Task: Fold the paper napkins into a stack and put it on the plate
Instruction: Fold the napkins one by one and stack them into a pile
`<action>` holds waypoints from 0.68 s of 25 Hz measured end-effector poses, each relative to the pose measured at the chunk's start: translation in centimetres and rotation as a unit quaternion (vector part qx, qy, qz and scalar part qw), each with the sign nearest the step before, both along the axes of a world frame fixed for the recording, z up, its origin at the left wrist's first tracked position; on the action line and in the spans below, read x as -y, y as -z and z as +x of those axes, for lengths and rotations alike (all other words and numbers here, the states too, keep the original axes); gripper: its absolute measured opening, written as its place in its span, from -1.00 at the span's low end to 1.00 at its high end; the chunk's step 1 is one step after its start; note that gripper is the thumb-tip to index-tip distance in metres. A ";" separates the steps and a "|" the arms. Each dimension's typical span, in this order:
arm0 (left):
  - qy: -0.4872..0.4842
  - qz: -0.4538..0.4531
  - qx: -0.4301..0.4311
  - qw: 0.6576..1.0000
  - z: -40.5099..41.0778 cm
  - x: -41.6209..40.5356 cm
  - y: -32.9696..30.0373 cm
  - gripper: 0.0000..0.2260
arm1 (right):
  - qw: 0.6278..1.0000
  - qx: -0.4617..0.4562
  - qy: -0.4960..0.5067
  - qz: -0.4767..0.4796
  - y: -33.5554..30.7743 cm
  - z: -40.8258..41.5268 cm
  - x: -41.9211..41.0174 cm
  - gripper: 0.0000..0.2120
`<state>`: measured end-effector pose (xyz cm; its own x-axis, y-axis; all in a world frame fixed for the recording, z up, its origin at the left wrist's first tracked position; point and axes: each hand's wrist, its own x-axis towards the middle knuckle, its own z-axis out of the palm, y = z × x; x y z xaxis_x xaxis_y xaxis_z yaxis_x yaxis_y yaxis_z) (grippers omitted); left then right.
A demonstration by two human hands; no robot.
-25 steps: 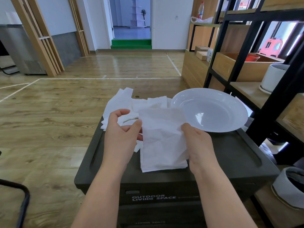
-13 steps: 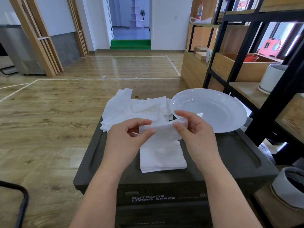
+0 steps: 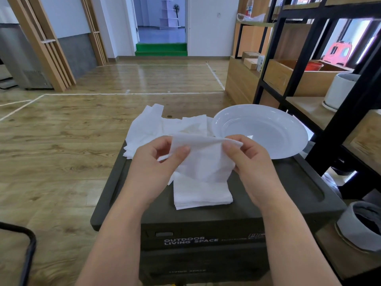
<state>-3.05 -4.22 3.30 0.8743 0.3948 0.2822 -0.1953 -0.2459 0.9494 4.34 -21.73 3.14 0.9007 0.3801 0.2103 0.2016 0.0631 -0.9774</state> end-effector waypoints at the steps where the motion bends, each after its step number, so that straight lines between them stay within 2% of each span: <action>1: 0.006 -0.003 -0.005 1.000 0.1 0.2 0.1 -0.93 | 1.000 -0.020 0.005 0.001 0.2 0.1 -0.1 -0.85; 3: -0.034 0.009 -0.026 0.999 0.3 0.3 0.6 -0.82 | 0.997 -0.049 0.050 -0.033 0.8 0.3 -0.8 -0.80; 5: -0.083 0.045 -0.079 0.992 0.6 0.2 1.0 -0.75 | 0.987 -0.021 0.103 -0.123 1.8 0.6 -1.4 -0.68; 7: -0.115 0.125 -0.157 0.973 0.6 -0.1 1.6 -0.62 | 0.958 0.038 0.153 -0.238 2.6 0.9 -1.8 -0.59; 9: -0.120 0.177 -0.230 0.949 0.5 -0.5 2.2 -0.59 | 0.928 0.068 0.186 -0.315 3.0 1.2 -1.8 -0.60; 13: -0.108 0.186 -0.319 0.923 0.7 -0.9 2.6 -0.62 | 0.906 0.072 0.208 -0.362 3.6 1.8 -1.6 -0.60; 17: -0.110 0.227 -0.331 0.909 1.0 -0.4 3.1 -0.61 | 0.891 0.055 0.204 -0.401 3.9 2.3 -1.5 -0.61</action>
<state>-2.09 -3.79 0.24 0.8258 0.5550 -0.1003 0.4837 -0.6053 0.6322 6.61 -20.19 -0.74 0.9891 0.0926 0.1141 0.1448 -0.7476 -0.6482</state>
